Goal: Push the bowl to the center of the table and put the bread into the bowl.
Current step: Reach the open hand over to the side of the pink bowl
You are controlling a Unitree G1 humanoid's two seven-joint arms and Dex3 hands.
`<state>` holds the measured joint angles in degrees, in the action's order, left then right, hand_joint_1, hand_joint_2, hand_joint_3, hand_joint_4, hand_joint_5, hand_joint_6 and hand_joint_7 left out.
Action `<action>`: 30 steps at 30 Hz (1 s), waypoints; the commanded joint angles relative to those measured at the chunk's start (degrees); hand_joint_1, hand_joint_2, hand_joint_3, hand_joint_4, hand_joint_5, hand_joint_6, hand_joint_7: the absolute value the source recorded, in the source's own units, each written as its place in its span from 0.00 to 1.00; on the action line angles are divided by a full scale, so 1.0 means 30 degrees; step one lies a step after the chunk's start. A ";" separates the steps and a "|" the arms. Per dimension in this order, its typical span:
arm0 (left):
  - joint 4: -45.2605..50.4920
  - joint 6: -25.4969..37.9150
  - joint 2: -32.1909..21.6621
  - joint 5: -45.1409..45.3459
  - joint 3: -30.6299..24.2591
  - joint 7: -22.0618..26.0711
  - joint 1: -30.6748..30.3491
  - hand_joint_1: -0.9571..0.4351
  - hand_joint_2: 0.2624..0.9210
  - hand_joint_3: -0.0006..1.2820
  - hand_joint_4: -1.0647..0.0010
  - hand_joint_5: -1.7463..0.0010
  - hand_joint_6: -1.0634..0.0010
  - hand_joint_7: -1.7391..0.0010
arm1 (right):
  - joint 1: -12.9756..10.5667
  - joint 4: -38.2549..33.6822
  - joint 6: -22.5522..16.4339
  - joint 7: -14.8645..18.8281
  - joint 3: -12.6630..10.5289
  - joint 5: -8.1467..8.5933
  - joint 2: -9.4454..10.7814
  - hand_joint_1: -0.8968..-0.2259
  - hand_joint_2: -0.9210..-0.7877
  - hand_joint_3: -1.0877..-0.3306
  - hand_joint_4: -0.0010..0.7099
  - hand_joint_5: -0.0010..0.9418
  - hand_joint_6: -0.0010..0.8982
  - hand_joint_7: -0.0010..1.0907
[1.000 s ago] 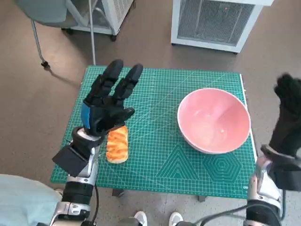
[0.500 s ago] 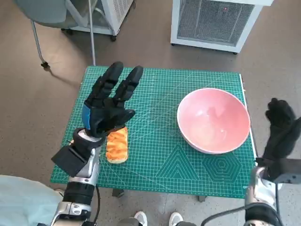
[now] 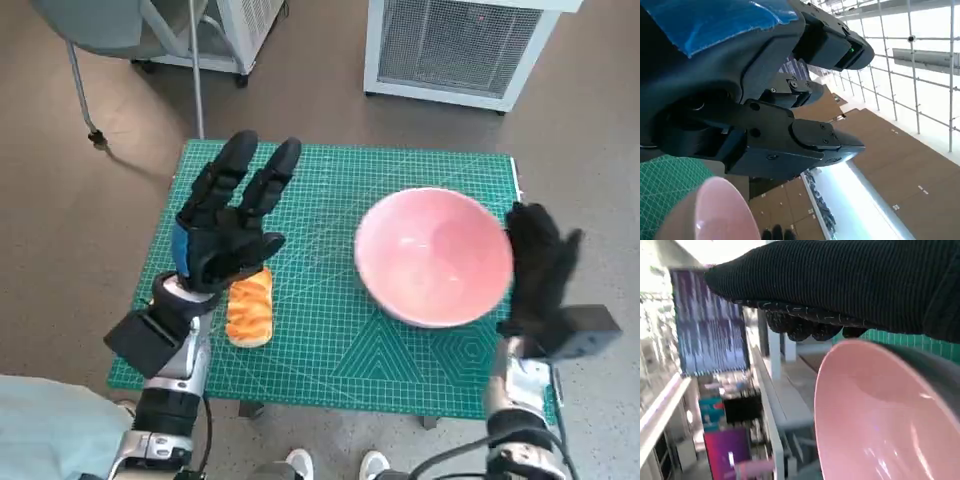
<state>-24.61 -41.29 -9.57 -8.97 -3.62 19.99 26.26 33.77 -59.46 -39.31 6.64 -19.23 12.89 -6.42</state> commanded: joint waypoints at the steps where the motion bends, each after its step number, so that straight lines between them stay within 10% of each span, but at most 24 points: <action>1: 0.0545 0.0248 -0.0230 0.0027 -0.0201 -0.0115 -0.0365 0.70 1.00 0.12 0.59 1.00 0.50 0.99 | 0.0474 -0.0738 0.0921 0.0387 0.0058 0.0271 0.0508 0.72 0.00 0.50 0.42 0.02 0.04 0.52; 12: 0.1147 0.0415 -0.0455 0.0384 -0.0370 -0.0493 -0.0928 0.70 1.00 0.12 0.59 1.00 0.50 0.99 | 0.2113 -0.1692 0.1979 0.1542 -0.0076 0.1047 0.1416 0.73 0.00 0.53 0.45 0.01 0.10 0.43; 30: 0.1559 0.0650 -0.0561 0.0691 -0.0579 -0.0953 -0.1141 0.69 1.00 0.12 0.59 1.00 0.50 0.99 | 0.4633 -0.3315 0.2654 0.1170 0.0462 0.0404 0.2366 0.67 0.00 0.58 0.48 0.01 0.15 0.39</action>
<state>-21.00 -39.69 -11.18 -7.26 -5.32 17.63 23.50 47.15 -67.58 -32.68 10.96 -18.05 15.16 0.21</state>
